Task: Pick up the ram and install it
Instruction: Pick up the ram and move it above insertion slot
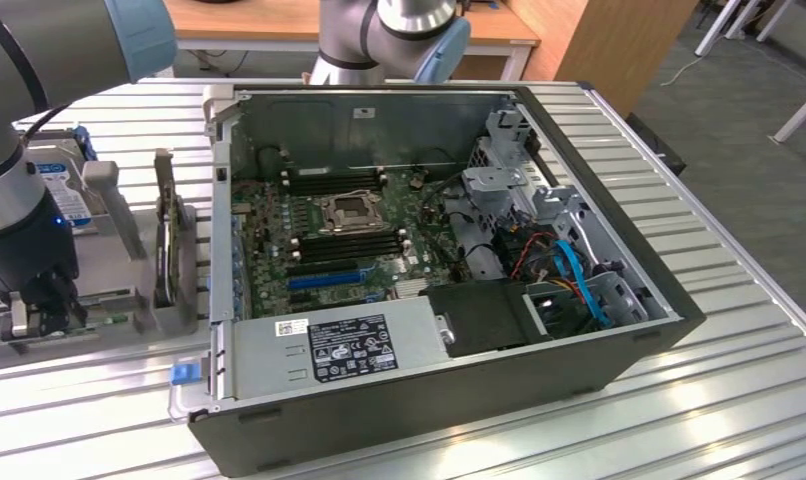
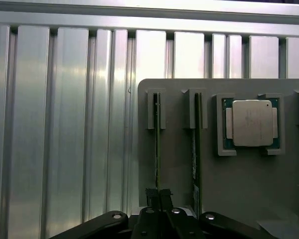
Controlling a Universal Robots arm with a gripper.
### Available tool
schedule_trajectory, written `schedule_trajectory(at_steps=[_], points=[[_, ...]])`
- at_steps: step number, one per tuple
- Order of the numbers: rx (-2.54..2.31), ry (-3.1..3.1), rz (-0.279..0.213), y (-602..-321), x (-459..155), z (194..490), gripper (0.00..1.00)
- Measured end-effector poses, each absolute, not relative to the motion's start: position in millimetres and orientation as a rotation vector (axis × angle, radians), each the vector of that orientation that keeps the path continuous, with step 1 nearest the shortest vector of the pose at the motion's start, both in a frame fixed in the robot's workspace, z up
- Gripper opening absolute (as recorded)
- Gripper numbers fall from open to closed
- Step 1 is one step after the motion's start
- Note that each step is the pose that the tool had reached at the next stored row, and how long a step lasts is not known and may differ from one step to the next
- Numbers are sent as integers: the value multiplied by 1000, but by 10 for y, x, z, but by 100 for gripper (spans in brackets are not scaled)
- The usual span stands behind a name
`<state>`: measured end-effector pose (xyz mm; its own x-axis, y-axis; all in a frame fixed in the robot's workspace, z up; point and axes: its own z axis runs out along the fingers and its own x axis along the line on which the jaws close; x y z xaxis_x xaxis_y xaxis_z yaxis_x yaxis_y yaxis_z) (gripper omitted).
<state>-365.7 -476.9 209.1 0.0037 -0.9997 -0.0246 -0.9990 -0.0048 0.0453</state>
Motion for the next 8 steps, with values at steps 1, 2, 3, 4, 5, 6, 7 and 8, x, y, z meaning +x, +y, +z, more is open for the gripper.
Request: schedule_trajectory(at_steps=[1,2,3,4,5,6,7,8], points=[[2215,-2206,-77,-4769,-3657,2098,12],[2215,-2206,-77,-4769,-3656,2104,12],[2215,-2206,-77,-4769,-3657,2112,12],[2215,-2206,-77,-4769,-3657,2121,12],[2215,-2206,-77,-4769,-3657,2130,12],[2215,-2206,-77,-4769,-3657,2141,12],[2215,-2206,-77,-4769,-3657,2151,12],[2215,-2206,-77,-4769,-3657,2162,12]])
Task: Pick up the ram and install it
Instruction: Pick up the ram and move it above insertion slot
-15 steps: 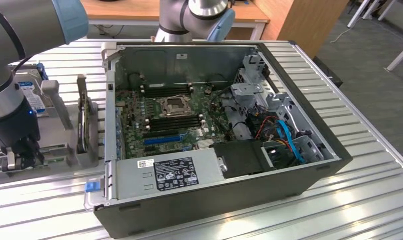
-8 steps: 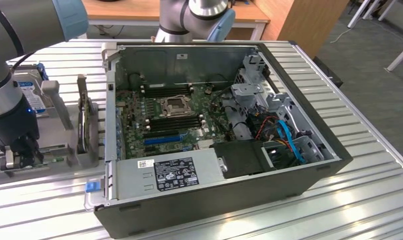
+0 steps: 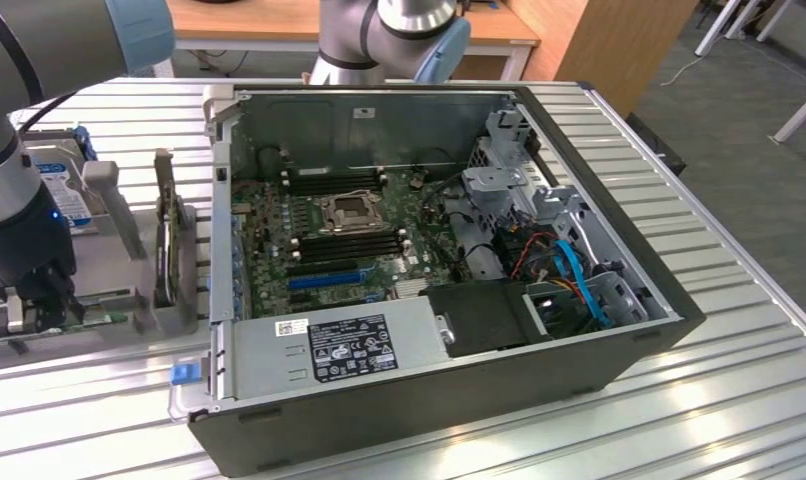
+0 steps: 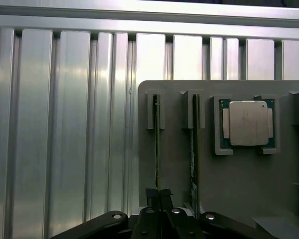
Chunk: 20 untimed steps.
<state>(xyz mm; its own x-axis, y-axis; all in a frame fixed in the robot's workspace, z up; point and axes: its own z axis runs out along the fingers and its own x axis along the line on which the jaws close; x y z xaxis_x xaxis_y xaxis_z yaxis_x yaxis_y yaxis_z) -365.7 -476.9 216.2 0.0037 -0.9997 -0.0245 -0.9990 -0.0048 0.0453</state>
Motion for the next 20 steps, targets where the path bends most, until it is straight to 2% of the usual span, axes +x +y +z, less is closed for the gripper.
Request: schedule_trajectory(at_steps=[20], points=[[2215,-2206,-77,-4769,-3657,2398,12]])
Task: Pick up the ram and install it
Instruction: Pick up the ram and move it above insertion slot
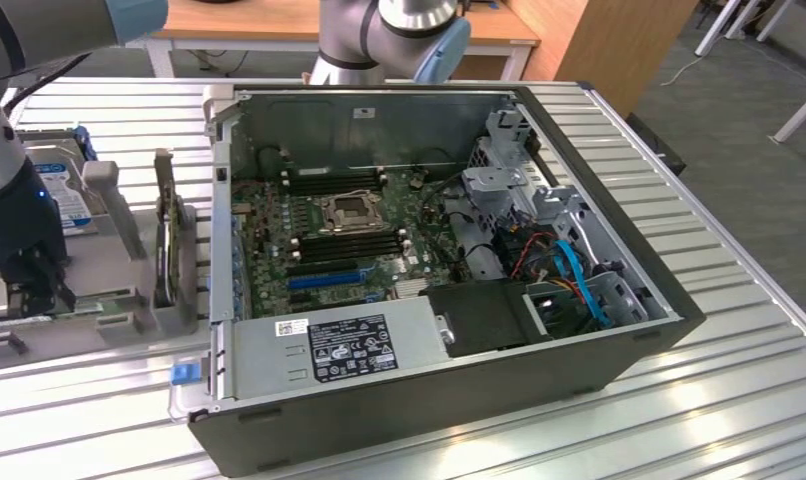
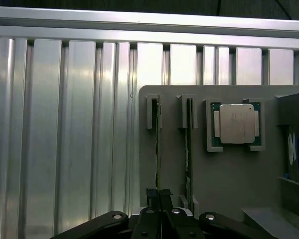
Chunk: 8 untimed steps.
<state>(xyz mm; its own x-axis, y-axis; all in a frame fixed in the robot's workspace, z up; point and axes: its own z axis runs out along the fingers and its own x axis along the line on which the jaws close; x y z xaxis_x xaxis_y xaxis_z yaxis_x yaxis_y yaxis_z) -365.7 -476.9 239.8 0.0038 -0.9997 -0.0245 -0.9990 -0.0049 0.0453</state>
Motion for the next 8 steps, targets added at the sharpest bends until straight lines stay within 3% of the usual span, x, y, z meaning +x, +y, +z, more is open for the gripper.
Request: schedule_trajectory(at_steps=[8], points=[[2215,-2206,-77,-4769,-3657,2512,12]])
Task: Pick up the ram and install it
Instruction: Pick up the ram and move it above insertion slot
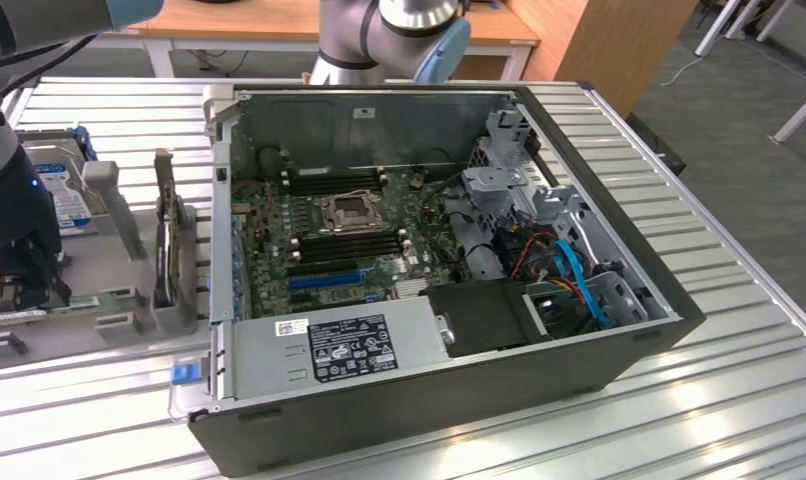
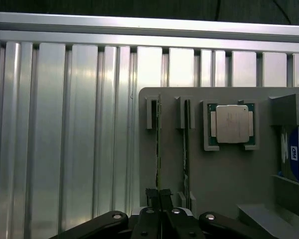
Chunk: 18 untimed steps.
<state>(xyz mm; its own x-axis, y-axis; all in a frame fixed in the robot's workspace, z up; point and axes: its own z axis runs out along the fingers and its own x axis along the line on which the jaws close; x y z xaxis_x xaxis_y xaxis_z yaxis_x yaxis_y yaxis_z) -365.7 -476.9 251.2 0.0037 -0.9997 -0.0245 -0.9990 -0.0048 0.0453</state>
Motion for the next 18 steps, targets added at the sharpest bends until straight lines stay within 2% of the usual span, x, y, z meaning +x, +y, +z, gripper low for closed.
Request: schedule_trajectory(at_steps=[18], points=[[2215,-2206,-77,-4769,-3657,2699,12]])
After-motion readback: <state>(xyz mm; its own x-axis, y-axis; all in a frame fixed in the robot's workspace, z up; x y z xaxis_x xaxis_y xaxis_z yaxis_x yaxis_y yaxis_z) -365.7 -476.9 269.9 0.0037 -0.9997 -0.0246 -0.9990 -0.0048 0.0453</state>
